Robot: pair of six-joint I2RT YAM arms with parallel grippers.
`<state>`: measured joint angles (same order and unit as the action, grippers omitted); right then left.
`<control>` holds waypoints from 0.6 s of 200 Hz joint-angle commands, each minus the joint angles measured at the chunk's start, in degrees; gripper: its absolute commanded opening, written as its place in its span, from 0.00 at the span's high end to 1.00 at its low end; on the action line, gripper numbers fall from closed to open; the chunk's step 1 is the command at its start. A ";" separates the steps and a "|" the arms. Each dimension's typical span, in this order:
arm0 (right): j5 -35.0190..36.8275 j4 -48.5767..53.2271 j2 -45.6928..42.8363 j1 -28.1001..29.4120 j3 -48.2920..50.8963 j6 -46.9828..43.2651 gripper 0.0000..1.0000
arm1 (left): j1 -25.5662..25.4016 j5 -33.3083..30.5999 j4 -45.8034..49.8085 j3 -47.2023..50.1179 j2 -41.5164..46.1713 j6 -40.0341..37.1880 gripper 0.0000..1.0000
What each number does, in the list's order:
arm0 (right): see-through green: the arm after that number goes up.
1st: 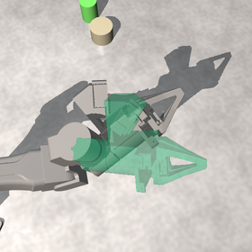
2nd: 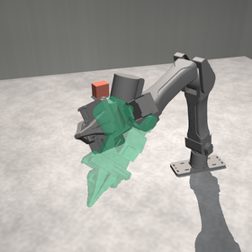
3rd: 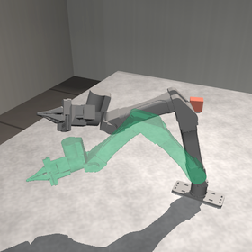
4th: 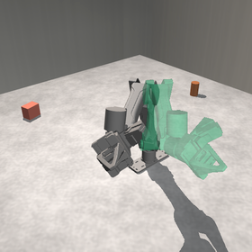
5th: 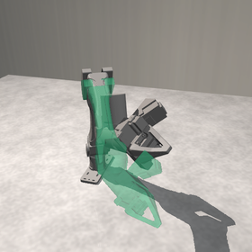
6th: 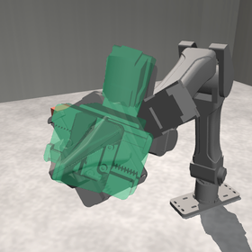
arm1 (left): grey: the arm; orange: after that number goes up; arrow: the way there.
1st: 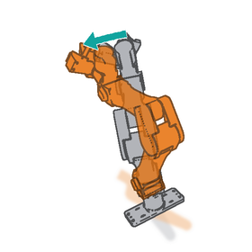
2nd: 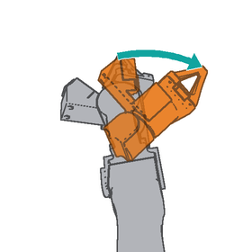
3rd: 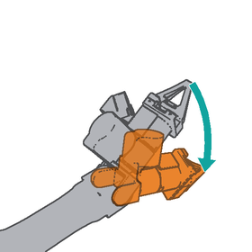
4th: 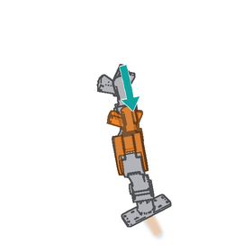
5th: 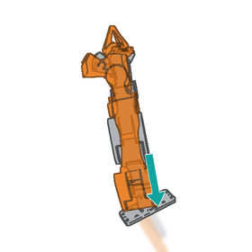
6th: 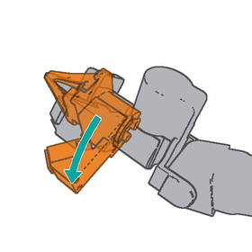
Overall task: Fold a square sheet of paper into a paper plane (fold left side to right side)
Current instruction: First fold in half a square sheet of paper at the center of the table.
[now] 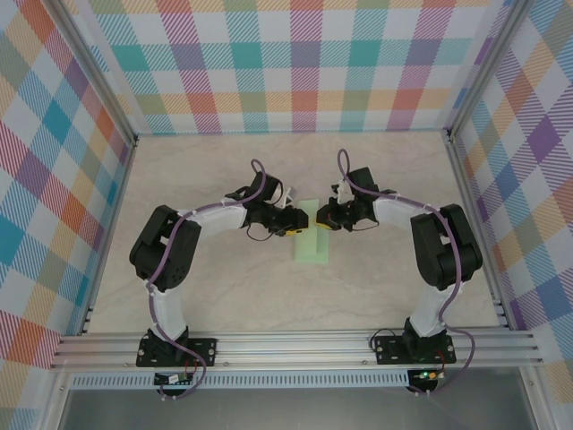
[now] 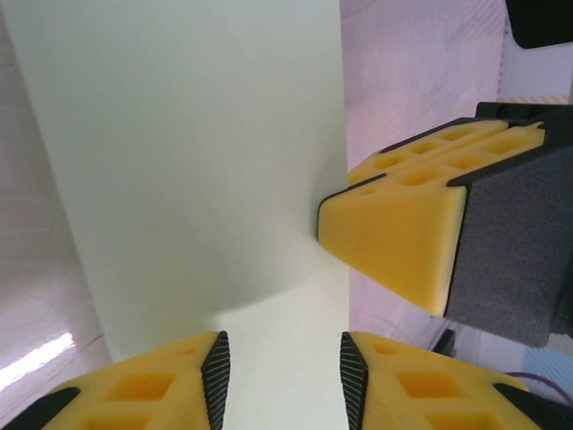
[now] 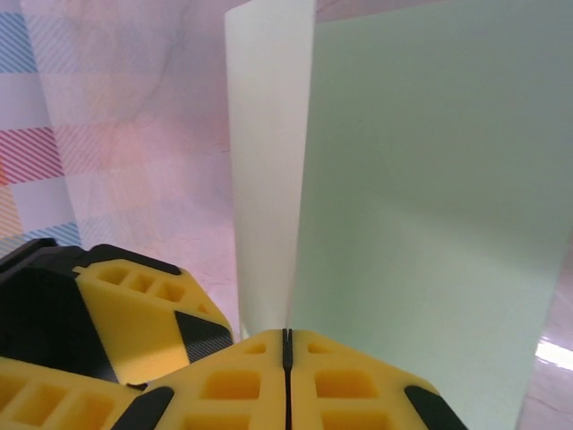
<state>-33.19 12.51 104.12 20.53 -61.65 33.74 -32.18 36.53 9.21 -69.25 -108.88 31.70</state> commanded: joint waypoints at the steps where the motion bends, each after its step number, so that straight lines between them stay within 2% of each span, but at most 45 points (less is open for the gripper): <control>1: 3.43 4.23 -0.23 0.12 -1.97 -3.18 0.93 | -0.51 -4.00 4.11 -0.55 4.77 -1.93 0.50; 20: 5.56 5.76 -0.18 -0.05 -2.07 -3.87 0.93 | -0.42 -8.63 8.92 -0.36 6.08 -2.28 0.40; 41: 8.03 7.06 -0.17 -0.14 -2.25 -4.37 0.93 | -0.55 -10.87 10.11 0.14 5.39 -1.12 0.35; 95: 11.95 10.33 0.75 -0.14 -3.48 -6.14 0.92 | -2.74 -10.98 7.82 -2.68 -0.01 2.09 0.34; 120: 11.44 10.06 1.31 -0.14 -3.65 -6.31 0.92 | -3.47 -11.85 8.53 -4.72 -2.38 2.77 0.35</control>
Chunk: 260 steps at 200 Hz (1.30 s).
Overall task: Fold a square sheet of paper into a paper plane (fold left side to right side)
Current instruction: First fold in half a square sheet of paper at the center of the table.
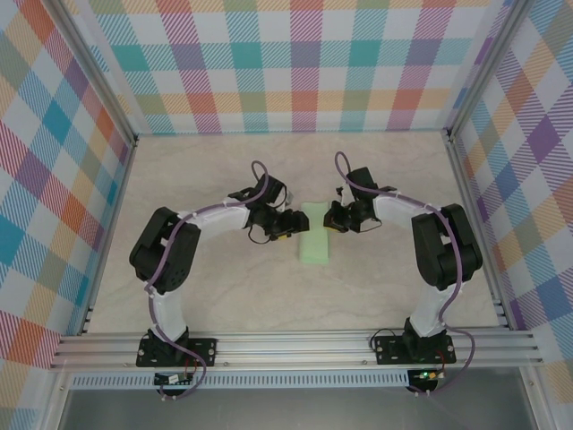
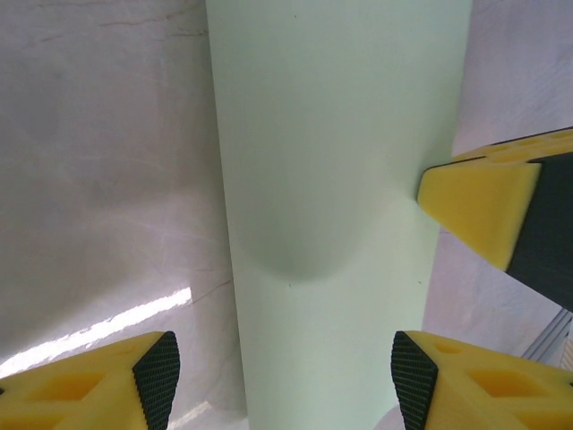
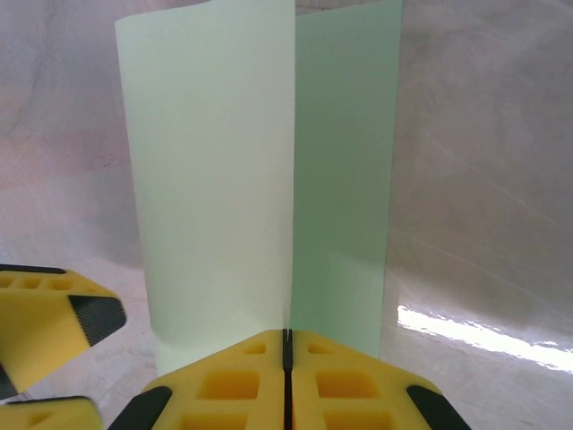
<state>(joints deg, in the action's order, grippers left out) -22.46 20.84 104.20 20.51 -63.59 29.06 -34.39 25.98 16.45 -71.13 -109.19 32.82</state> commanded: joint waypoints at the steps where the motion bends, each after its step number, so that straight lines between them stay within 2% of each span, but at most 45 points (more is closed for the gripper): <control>1: 0.68 1.78 1.24 -0.12 -1.75 -1.59 0.92 | -1.28 -1.37 1.30 -2.94 -2.12 1.73 0.35; 89: 0.66 2.26 2.08 -0.13 -2.15 -1.96 0.86 | -1.86 -4.06 3.20 -5.22 -5.58 2.87 0.47; 117: 1.32 2.81 1.42 -0.12 -2.26 -2.41 0.79 | -2.07 -4.08 3.67 -5.82 -6.17 2.57 0.49; 166: 8.37 7.26 -4.82 -1.25 -1.47 -5.31 0.55 | -2.51 -4.44 4.60 -6.65 -7.22 2.14 0.49; 188: 11.39 9.53 -6.28 -1.68 -0.38 -6.60 0.50 | -2.52 -4.62 4.87 -7.00 -7.70 2.21 0.49; 260: 9.98 9.15 -3.56 -1.97 2.86 -5.33 0.62 | -2.52 -5.65 5.69 -8.15 -8.56 4.49 0.48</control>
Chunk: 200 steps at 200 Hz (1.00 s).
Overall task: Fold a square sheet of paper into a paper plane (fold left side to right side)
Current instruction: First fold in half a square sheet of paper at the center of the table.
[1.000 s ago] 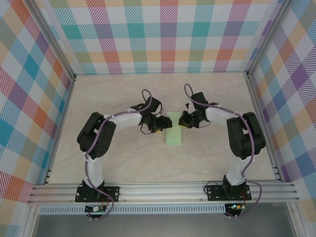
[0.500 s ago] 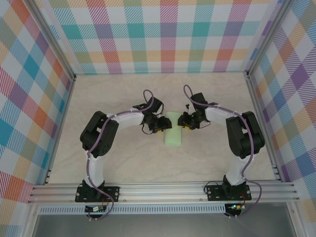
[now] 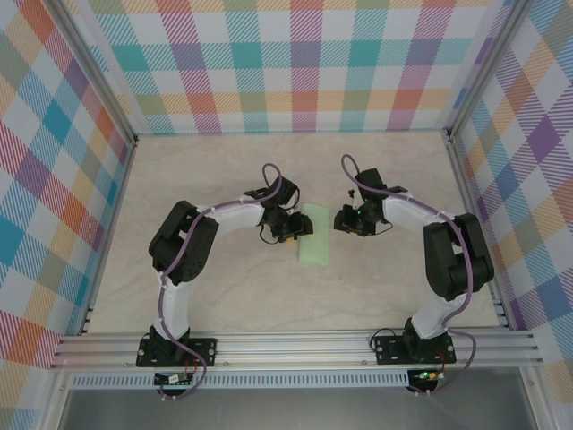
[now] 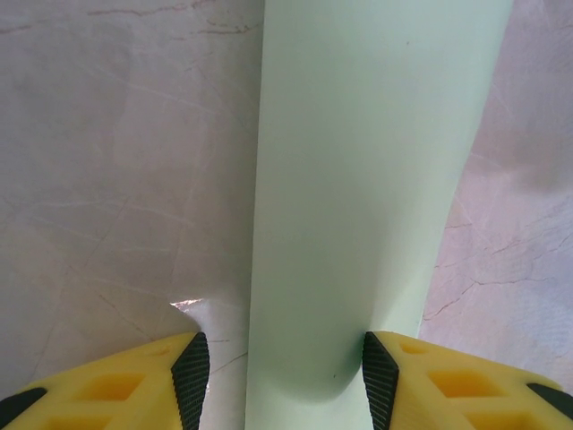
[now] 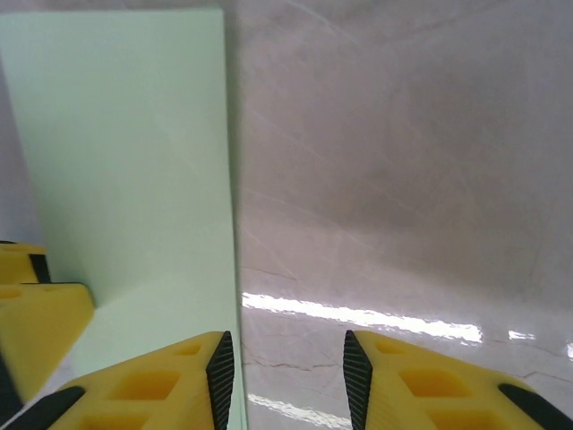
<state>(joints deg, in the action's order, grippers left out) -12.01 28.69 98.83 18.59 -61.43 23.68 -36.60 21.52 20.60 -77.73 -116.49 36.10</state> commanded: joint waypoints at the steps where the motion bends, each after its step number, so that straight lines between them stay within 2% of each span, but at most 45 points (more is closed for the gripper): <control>1: -0.47 1.34 1.81 -0.04 0.70 0.05 0.62 | -0.31 -1.20 1.58 -1.54 -1.27 1.19 0.48; 44: -0.52 1.61 3.26 -0.04 0.61 -0.13 0.70 | -0.31 -2.20 1.94 -1.56 -1.48 1.84 0.48; 160: -0.56 1.73 1.92 -0.04 0.61 -0.04 0.71 | -0.31 -3.26 3.04 -1.54 -1.84 1.84 0.48; 200: -3.66 -0.58 0.69 -0.04 1.28 0.39 0.72 | -0.37 -3.22 3.12 -1.43 -1.87 1.74 0.48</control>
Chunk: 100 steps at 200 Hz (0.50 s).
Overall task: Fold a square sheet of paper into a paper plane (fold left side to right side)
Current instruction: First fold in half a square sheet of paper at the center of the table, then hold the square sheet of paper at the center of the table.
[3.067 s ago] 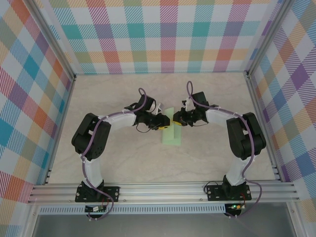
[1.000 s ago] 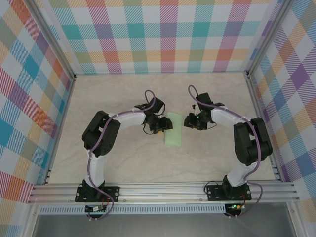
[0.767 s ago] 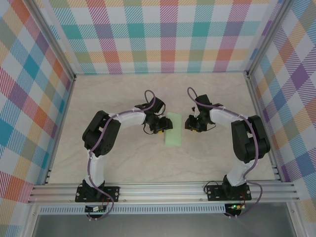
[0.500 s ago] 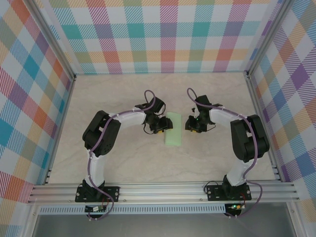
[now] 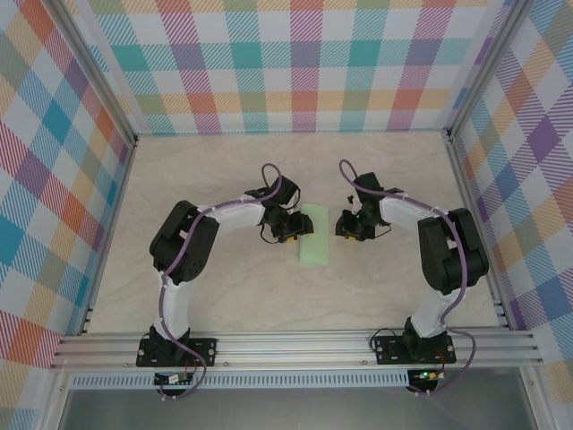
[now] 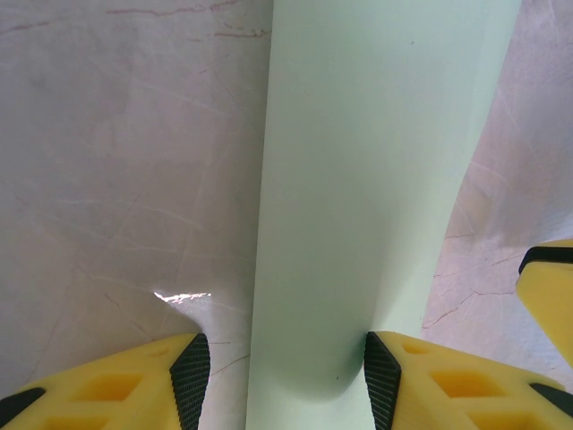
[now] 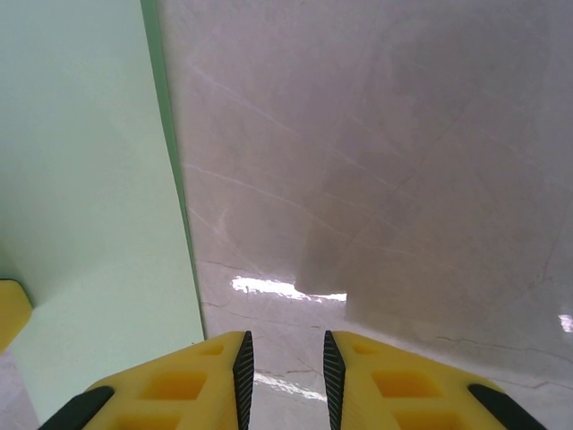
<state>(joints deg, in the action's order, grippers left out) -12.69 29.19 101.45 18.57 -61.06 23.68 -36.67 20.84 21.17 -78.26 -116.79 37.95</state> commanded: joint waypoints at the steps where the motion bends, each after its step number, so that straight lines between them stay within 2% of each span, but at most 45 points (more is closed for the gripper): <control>1: -3.06 -1.20 -1.99 -0.02 0.93 0.44 0.73 | -0.28 -2.55 2.51 -0.92 -1.58 -0.14 0.48; 20: -7.14 -4.74 -2.63 -0.02 1.91 1.40 0.82 | -0.25 -2.58 2.47 -0.84 -1.51 -0.21 0.48; 51: -12.21 -9.29 -1.11 -0.02 2.45 4.38 0.90 | -0.26 -2.47 2.41 -0.68 -1.43 -0.19 0.48; 100: -7.62 -7.49 -1.49 -0.02 2.26 4.73 0.90 | -0.25 -2.82 2.44 -0.44 -1.29 -0.10 0.48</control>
<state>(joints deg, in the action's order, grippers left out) -21.50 21.71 100.82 18.57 -59.18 27.83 -36.67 20.67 21.23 -78.26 -116.79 37.95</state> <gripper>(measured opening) 0.098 0.521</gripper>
